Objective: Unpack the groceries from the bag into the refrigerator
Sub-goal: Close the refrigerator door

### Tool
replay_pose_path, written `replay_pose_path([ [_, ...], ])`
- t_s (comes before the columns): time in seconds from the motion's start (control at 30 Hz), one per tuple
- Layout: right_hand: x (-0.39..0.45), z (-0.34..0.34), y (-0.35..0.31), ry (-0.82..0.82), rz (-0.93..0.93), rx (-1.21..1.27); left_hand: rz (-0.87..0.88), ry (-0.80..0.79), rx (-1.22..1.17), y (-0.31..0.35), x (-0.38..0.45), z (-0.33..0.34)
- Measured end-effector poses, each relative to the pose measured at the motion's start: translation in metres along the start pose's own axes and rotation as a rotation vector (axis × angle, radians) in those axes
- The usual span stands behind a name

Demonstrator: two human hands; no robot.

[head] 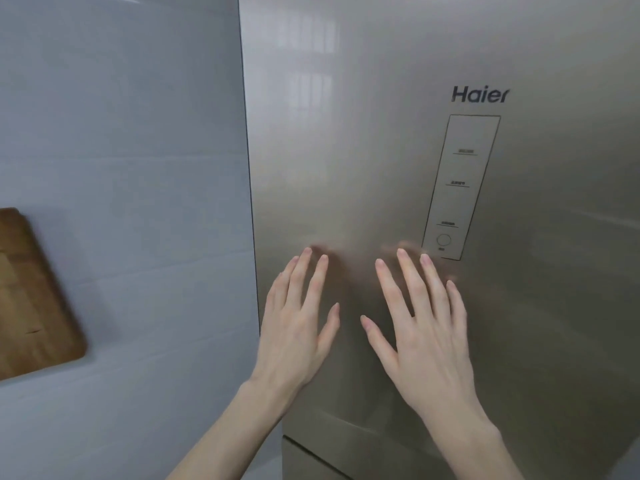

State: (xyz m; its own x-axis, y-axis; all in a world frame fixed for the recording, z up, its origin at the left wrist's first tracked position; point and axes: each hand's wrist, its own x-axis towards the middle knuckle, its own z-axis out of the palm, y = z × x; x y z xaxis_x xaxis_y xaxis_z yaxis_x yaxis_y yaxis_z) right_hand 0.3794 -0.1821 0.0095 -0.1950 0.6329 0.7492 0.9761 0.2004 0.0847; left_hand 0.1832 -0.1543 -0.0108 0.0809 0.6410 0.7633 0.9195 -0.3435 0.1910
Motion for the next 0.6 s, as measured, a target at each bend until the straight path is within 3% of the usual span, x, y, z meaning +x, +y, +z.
replay_pose_path([
  [0.37, 0.024, 0.039, 0.005, 0.055, 0.066, -0.231, 0.114, -0.029, -0.132, -0.032, 0.037, 0.050],
  [0.6, 0.030, 0.059, -0.001, 0.103, 0.099, -0.315, 0.198, 0.037, -0.104, -0.047, 0.048, 0.070],
])
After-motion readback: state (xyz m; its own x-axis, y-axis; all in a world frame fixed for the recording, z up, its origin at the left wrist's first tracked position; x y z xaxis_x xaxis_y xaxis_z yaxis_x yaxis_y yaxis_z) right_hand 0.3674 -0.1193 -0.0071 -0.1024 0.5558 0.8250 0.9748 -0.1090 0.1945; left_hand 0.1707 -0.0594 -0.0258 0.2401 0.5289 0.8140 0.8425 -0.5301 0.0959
